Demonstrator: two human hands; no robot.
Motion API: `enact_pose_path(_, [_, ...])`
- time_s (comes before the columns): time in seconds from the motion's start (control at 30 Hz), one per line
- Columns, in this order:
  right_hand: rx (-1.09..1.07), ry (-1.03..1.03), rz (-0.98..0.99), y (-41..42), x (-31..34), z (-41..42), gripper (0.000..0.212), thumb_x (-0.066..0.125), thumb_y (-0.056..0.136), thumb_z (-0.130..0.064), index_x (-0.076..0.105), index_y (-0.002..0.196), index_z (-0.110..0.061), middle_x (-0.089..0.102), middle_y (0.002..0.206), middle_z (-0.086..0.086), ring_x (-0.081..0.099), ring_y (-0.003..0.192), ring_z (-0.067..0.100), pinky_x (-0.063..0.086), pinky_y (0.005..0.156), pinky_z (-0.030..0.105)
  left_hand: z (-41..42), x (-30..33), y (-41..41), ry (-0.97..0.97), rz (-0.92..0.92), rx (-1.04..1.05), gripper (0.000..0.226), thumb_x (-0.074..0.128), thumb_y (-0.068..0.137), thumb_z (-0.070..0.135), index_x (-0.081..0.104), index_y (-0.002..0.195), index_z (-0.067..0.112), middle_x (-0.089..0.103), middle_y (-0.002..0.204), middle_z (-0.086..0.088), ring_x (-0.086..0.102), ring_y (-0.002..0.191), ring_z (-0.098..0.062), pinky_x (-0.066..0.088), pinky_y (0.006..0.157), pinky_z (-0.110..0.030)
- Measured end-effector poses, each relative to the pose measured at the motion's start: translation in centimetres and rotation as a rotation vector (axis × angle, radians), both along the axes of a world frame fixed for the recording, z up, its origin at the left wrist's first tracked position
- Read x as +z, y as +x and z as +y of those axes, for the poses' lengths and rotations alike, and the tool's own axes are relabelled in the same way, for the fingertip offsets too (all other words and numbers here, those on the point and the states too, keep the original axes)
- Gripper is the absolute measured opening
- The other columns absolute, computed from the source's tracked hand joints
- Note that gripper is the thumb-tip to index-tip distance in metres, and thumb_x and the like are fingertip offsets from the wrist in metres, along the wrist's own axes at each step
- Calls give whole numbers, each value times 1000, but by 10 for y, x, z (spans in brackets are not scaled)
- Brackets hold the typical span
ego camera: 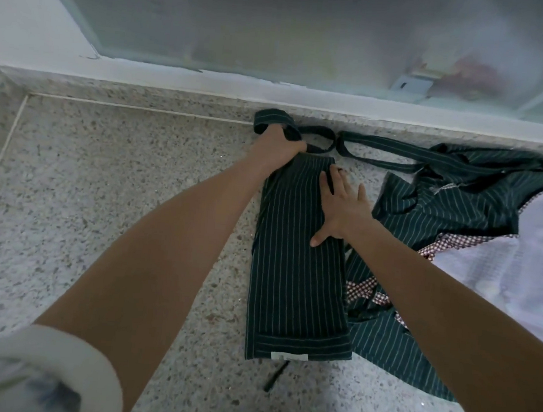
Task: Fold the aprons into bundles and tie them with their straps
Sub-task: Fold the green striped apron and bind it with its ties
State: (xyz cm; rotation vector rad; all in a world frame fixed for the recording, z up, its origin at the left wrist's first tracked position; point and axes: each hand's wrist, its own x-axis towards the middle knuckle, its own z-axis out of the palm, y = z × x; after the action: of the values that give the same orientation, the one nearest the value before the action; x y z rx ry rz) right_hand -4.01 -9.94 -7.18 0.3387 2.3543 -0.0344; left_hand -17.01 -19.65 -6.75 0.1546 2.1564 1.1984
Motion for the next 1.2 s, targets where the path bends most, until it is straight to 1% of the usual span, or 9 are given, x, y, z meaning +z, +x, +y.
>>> enact_pose_path(0.1, [-11, 12, -16, -2, 2, -2, 141, 82, 61, -50, -22, 146, -9, -32, 152, 9, -22, 143, 25, 1, 114, 56, 0, 1, -6, 292, -282, 314, 34, 68, 79, 14, 56, 105, -3, 63, 91, -14, 62, 78, -21, 50, 52, -22])
enact_pose_path(0.2, [-15, 15, -25, -3, 2, -4, 141, 82, 61, -49, -22, 146, -8, -33, 151, 9, -23, 142, 25, 3, 112, 59, -13, 10, -11, 641, -494, 665, 7, 63, 83, 4, 60, 89, 3, 62, 78, -7, 60, 69, -14, 52, 53, -19])
enact_pose_path(0.37, [-26, 12, -30, -5, 4, -6, 142, 84, 60, -47, -22, 146, -8, -32, 152, 9, -22, 143, 26, 5, 112, 60, -48, 9, -29, 673, -313, 997, 43, 68, 82, 4, 46, 119, 7, 61, 102, -8, 62, 79, -14, 56, 70, -22])
enact_pose_path(0.6, [-18, 38, 7, -2, 8, -6, 141, 83, 58, -52, -17, 148, -11, -28, 154, 8, -19, 144, 24, 7, 113, 61, -72, -5, -12, 67, -291, 517, 81, 72, 79, 40, 32, 141, 7, 49, 134, -7, 51, 119, -23, 43, 98, -33])
enact_pose_path(0.73, [8, 81, 116, 7, 10, -10, 134, 82, 58, -54, -8, 150, -20, -20, 156, 9, -13, 145, 25, 8, 113, 57, -73, -4, 40, -444, 225, 66, 65, 62, 87, 24, 31, 138, 1, 34, 138, -19, 38, 125, -31, 40, 101, -38])
enact_pose_path(0.87, [-39, 70, 283, 30, 12, -21, 94, 78, 68, -46, 26, 143, -22, 27, 140, 13, 28, 132, 30, 30, 105, 47, -89, -2, 88, -271, 621, -459, 40, 61, 87, 22, 49, 124, 10, 42, 129, -10, 38, 119, -24, 39, 98, -35])
enact_pose_path(1.0, [-6, -6, 378, 68, 8, -37, 44, 57, 91, -23, 39, 131, -18, 44, 128, 9, 41, 121, 27, 37, 96, 41, -98, -10, 117, -417, 561, -914, 94, 65, 75, 59, 23, 146, 14, 20, 152, -6, 16, 141, -23, 20, 114, -38])
enact_pose_path(1.1, [-49, -100, 401, 97, 8, -47, 46, 53, 94, -25, 37, 137, -19, 43, 133, 7, 40, 125, 25, 38, 96, 40, -110, -20, 131, -585, 585, -1057, 122, 62, 64, 74, -2, 151, 16, -11, 158, -6, -11, 145, -24, -3, 116, -44])
enact_pose_path(1.2, [-36, -158, 317, 126, 12, -51, 61, 57, 92, -29, 27, 145, -22, 29, 149, 2, 30, 136, 23, 32, 107, 41, -117, -20, 145, -644, 683, -1043, 119, 60, 66, 74, -2, 151, 17, -14, 157, -9, -13, 145, -26, -4, 115, -48])
